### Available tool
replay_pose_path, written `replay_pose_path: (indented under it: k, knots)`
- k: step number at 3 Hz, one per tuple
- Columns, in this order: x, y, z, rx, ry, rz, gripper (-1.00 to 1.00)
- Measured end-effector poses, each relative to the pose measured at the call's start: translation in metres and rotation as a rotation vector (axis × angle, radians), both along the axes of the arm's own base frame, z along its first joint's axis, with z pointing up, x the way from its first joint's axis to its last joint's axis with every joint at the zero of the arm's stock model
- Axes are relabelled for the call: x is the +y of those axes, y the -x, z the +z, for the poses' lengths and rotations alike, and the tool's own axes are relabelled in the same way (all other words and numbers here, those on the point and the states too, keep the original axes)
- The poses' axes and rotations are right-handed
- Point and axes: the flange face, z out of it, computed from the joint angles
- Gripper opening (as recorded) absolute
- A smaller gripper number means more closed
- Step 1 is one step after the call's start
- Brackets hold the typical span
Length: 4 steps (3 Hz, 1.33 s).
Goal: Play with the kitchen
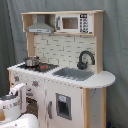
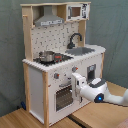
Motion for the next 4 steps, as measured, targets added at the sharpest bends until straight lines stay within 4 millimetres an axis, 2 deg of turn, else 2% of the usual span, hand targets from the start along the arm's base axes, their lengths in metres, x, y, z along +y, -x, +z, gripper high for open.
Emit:
replay_pose_path:
  k: [1,2,3,4]
  knots:
    - [-0.001,-0.001,0.003,-0.023,-0.034,-0.03,1.0]
    - [-0.001,-0.001,0.003,-0.024,-0.035,-0.031,-1.0]
    - [0.002,0.001,0.007,-0.045,-0.027,-0.049,-1.0]
    - [0.008,0.016,0.005,-0.066,-0.014,-0.08,-1.0]
